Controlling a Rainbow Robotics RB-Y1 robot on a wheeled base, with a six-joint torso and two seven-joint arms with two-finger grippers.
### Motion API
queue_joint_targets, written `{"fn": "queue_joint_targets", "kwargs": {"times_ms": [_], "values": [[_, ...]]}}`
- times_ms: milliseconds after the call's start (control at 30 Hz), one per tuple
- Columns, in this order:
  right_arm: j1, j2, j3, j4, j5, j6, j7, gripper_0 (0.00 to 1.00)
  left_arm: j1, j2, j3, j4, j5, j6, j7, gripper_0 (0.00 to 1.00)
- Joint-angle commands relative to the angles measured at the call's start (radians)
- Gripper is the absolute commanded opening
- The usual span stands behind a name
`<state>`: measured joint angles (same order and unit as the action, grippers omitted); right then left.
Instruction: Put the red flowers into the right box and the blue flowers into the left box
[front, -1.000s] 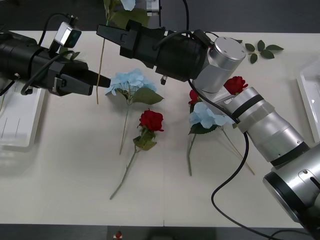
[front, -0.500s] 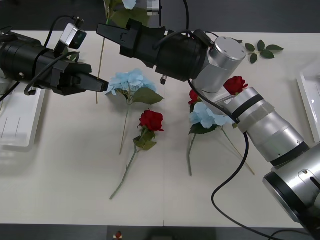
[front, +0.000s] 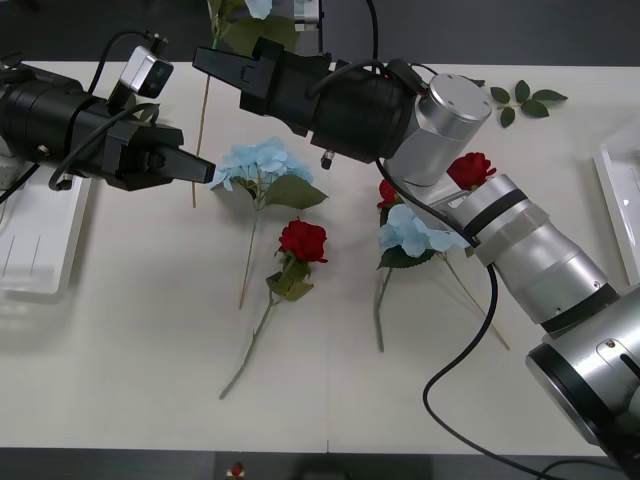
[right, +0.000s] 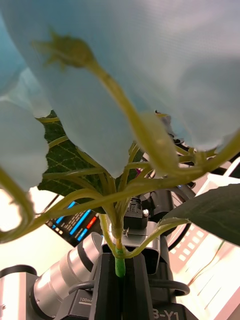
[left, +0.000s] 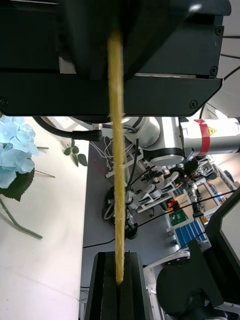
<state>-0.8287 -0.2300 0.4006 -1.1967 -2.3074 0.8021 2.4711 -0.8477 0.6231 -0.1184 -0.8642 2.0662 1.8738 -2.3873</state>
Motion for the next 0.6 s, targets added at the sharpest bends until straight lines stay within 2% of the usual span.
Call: {"fn": "queue_joint_targets", "kwargs": {"times_ms": [33,100,133,367,600], "values": [[-0.038,-0.014,0.007,-0.017,-0.013,0.005,-0.009,0.67,0.009,0.026,0.011,-0.027,0.011,-0.010,0.026,0.00],[-0.040,-0.014,0.007,-0.017,-0.013,0.003,0.000,0.86,0.009,0.027,0.013,-0.027,0.011,-0.010,0.026,0.00],[-0.038,-0.014,0.007,-0.017,-0.015,0.005,0.003,0.90,0.009,0.027,0.011,-0.027,0.011,-0.010,0.026,0.00],[-0.038,-0.019,0.007,-0.018,-0.015,0.005,0.037,1.00,0.009,0.033,0.022,-0.027,0.012,-0.008,0.026,0.00],[-0.040,-0.035,0.007,-0.018,-0.035,0.008,0.066,1.00,0.016,0.084,0.072,-0.027,0.000,0.002,0.042,0.00]]}}
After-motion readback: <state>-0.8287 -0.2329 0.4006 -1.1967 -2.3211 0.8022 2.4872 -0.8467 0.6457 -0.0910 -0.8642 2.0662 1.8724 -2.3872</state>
